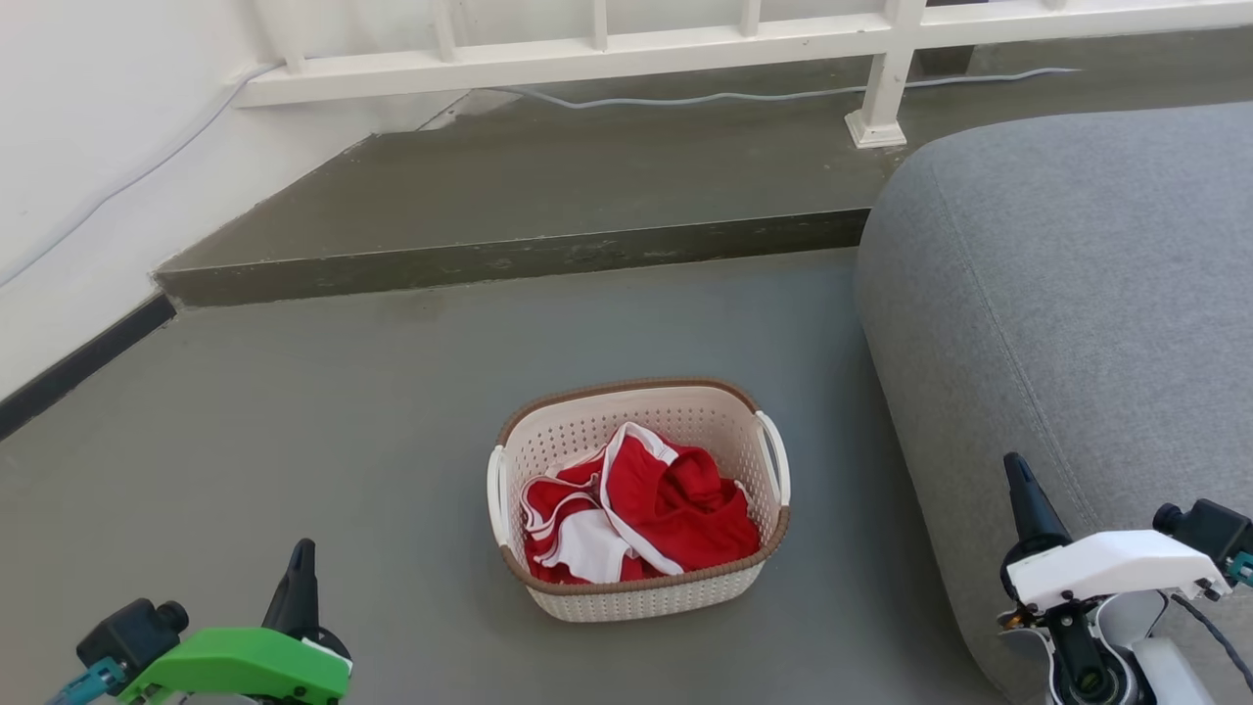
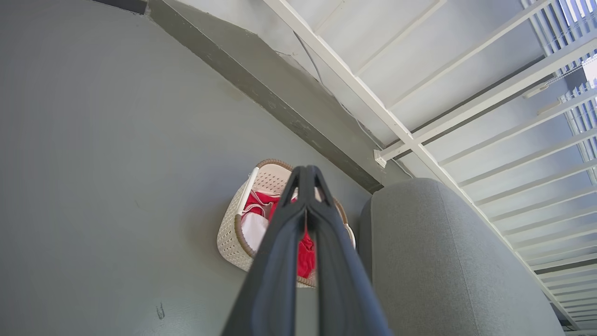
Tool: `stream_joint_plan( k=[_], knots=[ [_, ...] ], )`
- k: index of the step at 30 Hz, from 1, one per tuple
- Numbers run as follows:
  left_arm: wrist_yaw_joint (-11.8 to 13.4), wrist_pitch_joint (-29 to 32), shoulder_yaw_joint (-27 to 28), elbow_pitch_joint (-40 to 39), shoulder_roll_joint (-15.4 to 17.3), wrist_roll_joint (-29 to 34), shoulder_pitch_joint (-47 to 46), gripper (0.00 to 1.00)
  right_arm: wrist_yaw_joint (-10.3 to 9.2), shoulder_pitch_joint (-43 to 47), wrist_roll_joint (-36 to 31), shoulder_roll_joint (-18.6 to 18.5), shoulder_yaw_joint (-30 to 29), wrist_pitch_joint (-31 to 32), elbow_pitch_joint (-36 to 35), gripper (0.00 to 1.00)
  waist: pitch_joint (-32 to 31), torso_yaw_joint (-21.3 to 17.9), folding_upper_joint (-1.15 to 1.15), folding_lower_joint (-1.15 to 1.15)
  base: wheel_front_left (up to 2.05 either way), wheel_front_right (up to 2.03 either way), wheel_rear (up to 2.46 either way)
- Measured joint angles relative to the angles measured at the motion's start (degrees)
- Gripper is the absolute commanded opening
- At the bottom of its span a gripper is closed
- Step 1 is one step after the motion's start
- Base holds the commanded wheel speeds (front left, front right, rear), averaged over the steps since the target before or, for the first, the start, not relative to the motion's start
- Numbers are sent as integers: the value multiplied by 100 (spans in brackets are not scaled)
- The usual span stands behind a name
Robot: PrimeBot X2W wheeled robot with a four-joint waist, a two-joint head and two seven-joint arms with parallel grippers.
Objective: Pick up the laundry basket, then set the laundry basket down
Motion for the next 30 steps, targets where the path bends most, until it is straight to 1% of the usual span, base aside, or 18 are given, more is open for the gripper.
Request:
stream_joint_plan(
  k=[11, 20, 30],
  knots=[
    [-107, 199, 194, 98, -4, -822, -79, 0, 101, -113, 842, 59, -237, 241, -9, 0, 9, 48, 0, 0, 0, 0, 0],
    [-274, 382, 350, 134, -11, -1510, -174, 0, 200, -130, 1516, 85, -439, 408, -10, 0, 15, 87, 0, 0, 0, 0, 0],
    [-402, 543, 528, 164, -22, -2253, -293, 0, 297, -228, 2265, 109, -661, 611, -25, 0, 23, 130, 0, 0, 0, 0, 0]
  ],
)
